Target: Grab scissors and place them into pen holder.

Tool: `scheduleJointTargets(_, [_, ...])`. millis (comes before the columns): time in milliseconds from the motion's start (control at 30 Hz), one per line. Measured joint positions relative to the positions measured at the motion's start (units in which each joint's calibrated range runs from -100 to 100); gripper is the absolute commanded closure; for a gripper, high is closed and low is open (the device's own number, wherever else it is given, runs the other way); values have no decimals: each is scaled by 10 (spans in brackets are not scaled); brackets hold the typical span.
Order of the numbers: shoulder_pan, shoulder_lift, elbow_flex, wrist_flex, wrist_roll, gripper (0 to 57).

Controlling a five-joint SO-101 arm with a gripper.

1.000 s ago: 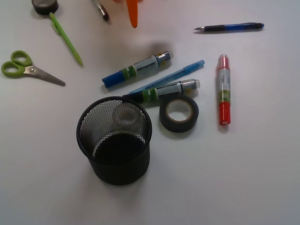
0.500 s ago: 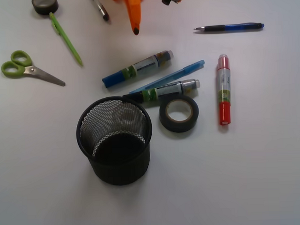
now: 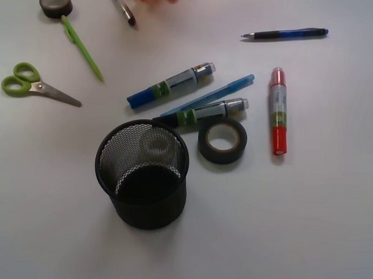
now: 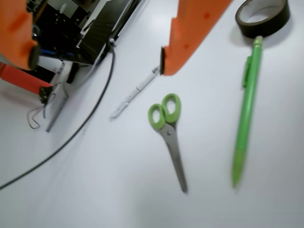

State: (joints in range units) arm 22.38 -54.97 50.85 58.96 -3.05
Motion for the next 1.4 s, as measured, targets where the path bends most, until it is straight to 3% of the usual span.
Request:
scheduleJointTargets(167, [45, 257, -181, 53, -2, 421])
scheduleJointTargets(533, [139, 582, -395, 26, 86, 423])
scheduleJointTargets(1400, [115, 772, -504, 4, 106, 424])
